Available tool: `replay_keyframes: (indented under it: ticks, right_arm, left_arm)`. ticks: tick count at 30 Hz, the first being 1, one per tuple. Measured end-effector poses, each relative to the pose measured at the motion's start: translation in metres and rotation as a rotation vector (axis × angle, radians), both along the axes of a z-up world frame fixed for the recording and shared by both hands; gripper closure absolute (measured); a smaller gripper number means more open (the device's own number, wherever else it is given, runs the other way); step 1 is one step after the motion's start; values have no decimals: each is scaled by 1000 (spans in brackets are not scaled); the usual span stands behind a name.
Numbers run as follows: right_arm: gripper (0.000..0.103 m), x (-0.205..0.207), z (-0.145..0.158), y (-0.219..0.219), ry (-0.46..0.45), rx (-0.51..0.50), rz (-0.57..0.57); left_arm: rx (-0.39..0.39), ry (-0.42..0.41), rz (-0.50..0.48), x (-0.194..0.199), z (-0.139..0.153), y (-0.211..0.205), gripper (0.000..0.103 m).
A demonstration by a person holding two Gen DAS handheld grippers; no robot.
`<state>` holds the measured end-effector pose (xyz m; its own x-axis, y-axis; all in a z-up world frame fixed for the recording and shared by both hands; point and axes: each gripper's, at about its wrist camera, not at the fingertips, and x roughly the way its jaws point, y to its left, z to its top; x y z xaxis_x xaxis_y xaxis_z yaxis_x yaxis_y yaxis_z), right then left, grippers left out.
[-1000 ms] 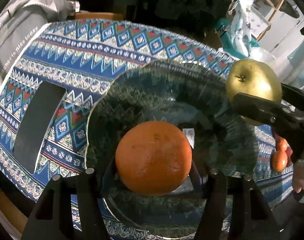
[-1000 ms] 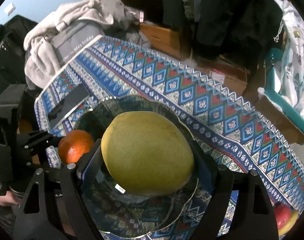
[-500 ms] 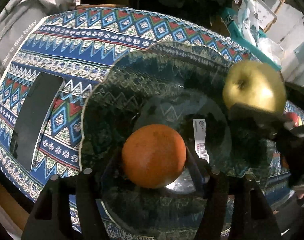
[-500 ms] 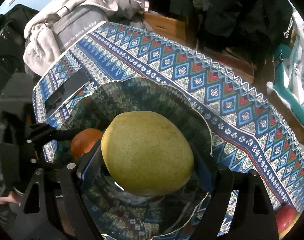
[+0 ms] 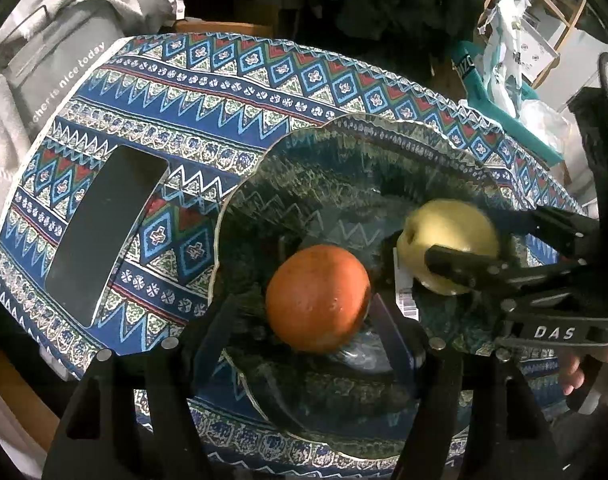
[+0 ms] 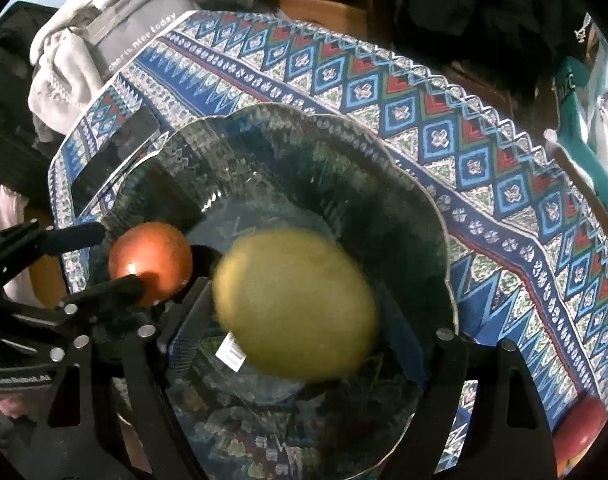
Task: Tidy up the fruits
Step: 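Lower the orange onto the glass plate and open the left tool while the right tool releases the mango, then lift both tools away from the plate and move back toward the fruit cluster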
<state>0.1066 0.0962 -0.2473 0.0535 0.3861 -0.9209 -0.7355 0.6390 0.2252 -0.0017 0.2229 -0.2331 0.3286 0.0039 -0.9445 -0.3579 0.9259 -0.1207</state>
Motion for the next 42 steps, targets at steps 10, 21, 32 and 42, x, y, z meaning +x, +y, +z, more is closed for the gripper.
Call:
replay_keyframes:
  ticks: [10, 21, 32, 42]
  right_arm:
    - [21, 4, 41, -15, -52, 72, -50]
    - [21, 0, 112, -40, -166, 159, -121]
    - [21, -16, 173, -69, -270, 228, -155]
    - [21, -31, 214, -102, -349, 275, -193]
  left_arm:
    - [4, -40, -8, 5, 15, -9, 31]
    - [-3, -180, -24, -3, 75, -17, 31]
    - [16, -287, -39, -9, 126, -29, 31]
    - [78, -403, -101, -17, 178, -56, 26]
